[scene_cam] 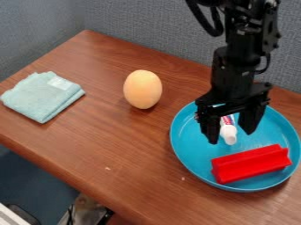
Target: Move the toothpaste from the blue plate to the cloth on the left side of the table
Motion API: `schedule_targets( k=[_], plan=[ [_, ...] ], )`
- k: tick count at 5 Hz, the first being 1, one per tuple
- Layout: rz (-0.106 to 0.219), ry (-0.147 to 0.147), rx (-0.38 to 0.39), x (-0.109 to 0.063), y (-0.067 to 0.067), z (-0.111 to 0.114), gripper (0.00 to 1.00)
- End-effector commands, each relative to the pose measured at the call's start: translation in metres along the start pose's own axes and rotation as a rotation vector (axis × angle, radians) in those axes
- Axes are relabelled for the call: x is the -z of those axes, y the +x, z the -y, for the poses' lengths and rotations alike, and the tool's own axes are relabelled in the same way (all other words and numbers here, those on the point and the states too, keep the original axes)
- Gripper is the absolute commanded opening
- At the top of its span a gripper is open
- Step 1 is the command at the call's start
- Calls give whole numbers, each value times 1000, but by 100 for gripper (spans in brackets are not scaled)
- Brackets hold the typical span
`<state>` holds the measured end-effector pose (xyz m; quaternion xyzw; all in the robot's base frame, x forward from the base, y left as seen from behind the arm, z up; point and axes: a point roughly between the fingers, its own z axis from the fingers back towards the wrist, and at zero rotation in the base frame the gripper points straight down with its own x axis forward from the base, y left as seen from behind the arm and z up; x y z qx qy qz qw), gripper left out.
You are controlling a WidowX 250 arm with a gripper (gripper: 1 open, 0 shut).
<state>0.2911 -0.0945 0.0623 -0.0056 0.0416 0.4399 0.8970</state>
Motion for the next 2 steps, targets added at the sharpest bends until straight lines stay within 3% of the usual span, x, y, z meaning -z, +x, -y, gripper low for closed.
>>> schedule_targets(
  k=[1,2],
  plan=[
    [-6,-40,-27,-6,6,4,100],
    [-13,-47,-35,-3,8,4,100]
  ],
)
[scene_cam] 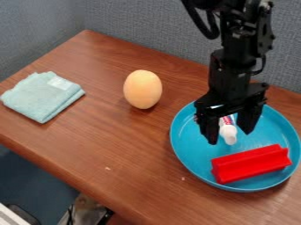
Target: Move the toothpaste from the blue plate to the cloth on the left side of the table
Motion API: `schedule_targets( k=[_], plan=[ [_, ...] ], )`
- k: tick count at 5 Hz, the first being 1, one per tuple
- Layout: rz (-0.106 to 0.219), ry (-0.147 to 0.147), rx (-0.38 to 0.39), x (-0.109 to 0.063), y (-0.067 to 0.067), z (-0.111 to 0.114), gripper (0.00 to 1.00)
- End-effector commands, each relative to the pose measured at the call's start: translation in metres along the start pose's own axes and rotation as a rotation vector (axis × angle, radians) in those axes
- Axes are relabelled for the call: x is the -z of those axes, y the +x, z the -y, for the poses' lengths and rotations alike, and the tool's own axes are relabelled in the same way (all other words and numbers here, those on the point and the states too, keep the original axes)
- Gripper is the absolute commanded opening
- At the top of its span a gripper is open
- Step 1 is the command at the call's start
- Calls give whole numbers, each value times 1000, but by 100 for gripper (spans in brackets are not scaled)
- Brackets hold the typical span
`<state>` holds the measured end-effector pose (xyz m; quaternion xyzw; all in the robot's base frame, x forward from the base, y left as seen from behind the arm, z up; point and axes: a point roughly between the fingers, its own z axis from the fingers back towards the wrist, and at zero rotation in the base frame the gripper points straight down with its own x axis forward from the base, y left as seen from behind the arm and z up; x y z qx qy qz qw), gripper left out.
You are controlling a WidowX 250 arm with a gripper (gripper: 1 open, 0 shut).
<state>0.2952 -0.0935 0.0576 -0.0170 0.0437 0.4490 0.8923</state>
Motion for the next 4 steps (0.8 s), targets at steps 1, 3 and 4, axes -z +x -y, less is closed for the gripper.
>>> schedule_targets(
  k=[1,3,4],
  plan=[
    [-4,-37,-23,-5,5,2,100],
    [-9,-61,-29,-3,7,3,100],
    [-9,-72,-28,-2,7,4,100]
  ],
)
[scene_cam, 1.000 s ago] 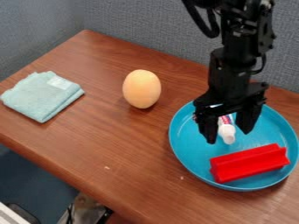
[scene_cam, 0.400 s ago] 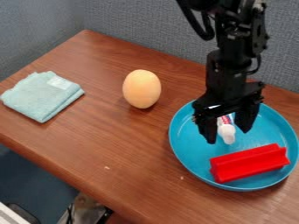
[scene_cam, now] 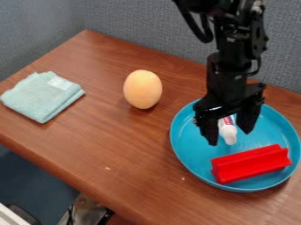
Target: Move the toothpaste from the blue plate to the cloth on the left side of the table
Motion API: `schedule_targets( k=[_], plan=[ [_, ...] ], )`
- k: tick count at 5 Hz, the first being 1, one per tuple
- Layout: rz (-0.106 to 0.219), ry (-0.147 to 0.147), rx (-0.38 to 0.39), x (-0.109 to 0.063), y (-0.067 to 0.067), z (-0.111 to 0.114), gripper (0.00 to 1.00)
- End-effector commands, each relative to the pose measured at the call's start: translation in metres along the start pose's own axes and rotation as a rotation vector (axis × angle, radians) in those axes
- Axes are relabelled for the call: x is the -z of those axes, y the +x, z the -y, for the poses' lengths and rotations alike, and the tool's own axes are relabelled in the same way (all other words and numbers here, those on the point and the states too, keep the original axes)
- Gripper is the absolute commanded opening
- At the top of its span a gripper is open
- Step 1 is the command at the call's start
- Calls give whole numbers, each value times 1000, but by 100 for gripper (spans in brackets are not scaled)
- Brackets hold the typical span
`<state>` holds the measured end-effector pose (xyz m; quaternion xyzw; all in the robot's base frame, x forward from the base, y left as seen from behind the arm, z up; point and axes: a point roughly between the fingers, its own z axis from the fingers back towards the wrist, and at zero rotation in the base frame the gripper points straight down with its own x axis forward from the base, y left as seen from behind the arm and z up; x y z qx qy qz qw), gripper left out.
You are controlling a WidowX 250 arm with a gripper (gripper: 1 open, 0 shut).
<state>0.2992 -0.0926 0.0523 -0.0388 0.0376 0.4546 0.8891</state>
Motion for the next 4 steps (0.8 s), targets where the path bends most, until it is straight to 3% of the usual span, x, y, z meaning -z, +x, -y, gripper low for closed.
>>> schedule_targets(
  k=[1,4],
  plan=[
    [1,-39,-14,-8,4,1,100],
    [3,-82,0,-17,3,2,100]
  ],
)
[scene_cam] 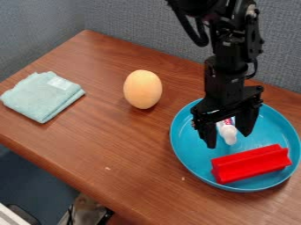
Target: Move the toothpaste from the blue plate to the cloth on the left side of the table
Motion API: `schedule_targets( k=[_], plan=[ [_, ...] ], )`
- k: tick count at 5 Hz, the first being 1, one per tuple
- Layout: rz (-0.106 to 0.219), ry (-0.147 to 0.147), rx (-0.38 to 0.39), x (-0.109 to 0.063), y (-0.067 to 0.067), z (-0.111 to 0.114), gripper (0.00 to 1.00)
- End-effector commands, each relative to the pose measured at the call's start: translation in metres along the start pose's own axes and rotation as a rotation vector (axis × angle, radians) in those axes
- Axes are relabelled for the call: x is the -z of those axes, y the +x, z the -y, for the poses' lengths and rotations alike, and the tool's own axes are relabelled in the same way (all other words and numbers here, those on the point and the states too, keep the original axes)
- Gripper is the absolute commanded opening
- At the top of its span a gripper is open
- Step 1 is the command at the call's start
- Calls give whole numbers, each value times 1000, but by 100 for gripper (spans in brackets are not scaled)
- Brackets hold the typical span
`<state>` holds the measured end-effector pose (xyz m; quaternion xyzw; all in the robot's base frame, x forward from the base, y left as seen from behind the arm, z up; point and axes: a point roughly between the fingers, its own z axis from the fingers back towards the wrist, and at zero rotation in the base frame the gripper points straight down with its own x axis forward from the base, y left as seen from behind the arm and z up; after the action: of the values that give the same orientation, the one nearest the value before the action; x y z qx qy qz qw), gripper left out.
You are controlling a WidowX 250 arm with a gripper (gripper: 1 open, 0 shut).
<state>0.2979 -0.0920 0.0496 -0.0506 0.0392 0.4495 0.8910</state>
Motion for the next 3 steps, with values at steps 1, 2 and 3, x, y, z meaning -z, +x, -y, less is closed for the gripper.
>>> schedule_targets(
  k=[1,2,3],
  plan=[
    [21,-80,-8,-24,3,4,100],
    [30,-98,1,-27,3,5,100],
    [39,-106,2,-26,4,6,100]
  ],
)
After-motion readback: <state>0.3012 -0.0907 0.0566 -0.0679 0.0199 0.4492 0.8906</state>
